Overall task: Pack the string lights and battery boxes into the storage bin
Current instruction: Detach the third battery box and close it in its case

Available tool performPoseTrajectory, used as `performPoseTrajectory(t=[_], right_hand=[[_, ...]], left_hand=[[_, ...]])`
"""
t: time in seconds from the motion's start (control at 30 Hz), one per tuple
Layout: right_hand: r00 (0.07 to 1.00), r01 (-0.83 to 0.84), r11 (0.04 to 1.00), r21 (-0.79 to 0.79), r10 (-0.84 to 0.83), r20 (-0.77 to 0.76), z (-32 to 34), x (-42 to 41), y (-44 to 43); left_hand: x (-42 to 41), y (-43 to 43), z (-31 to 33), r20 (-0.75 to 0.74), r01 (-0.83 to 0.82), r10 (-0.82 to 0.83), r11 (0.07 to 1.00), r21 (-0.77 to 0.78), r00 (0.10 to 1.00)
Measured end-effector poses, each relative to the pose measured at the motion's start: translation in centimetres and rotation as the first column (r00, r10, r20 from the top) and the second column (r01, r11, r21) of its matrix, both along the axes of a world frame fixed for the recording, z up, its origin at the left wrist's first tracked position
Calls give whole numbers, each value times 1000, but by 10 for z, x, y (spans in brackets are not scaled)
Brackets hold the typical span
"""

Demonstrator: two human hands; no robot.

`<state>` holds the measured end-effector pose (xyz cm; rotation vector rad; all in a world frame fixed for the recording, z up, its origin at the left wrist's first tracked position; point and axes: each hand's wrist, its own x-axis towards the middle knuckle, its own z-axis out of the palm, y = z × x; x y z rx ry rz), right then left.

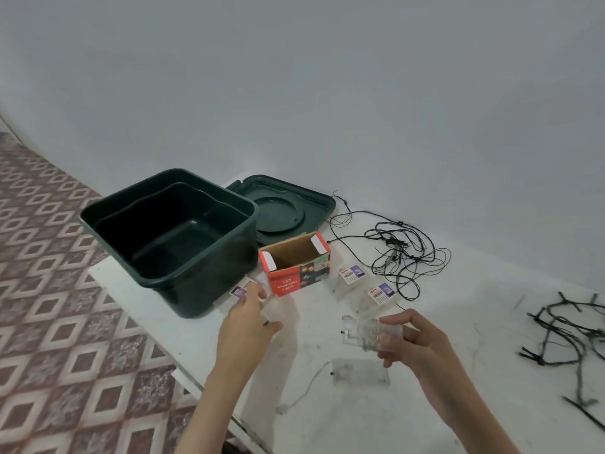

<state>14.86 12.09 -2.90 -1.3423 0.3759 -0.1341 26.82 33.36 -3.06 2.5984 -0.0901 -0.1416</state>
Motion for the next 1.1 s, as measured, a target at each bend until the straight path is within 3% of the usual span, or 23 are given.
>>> performPoseTrajectory(t=[0.1, 0.17, 0.27, 0.37, 0.47, 0.63, 0.9, 1.1], right_hand=[[995, 85, 994, 73, -89, 42, 10, -4, 1], [983, 152, 975, 164, -165, 74, 21, -7, 3], [956, 215, 936, 279, -260, 135, 40, -10, 8], [928, 272, 927, 260, -324, 185, 57, -18, 13], [902, 341, 926, 163, -371, 219, 63, -27, 16], [816, 519, 839, 162, -543, 201, 62, -39, 15], [737, 603, 774, 194, -633, 237, 69, -55, 9], [733, 596, 753, 278, -652, 195, 70, -60, 5]], left_hand=[[-8, -9, 19, -105, -36, 8, 964, -263, 994], [-17, -20, 32, -139, -36, -31, 889, -456, 990], [-35, -42, 47, -224, -92, -111, 675, -732, 968], [-48, -64, 50, -285, -168, -205, 450, -877, 936], [-57, -83, 51, -327, -240, -259, 316, -918, 909], [-73, -106, 58, -335, -308, -347, 132, -942, 876], [-101, -134, 64, -252, -227, -422, 108, -968, 871], [-108, -143, 69, -265, -320, -448, -49, -946, 854]])
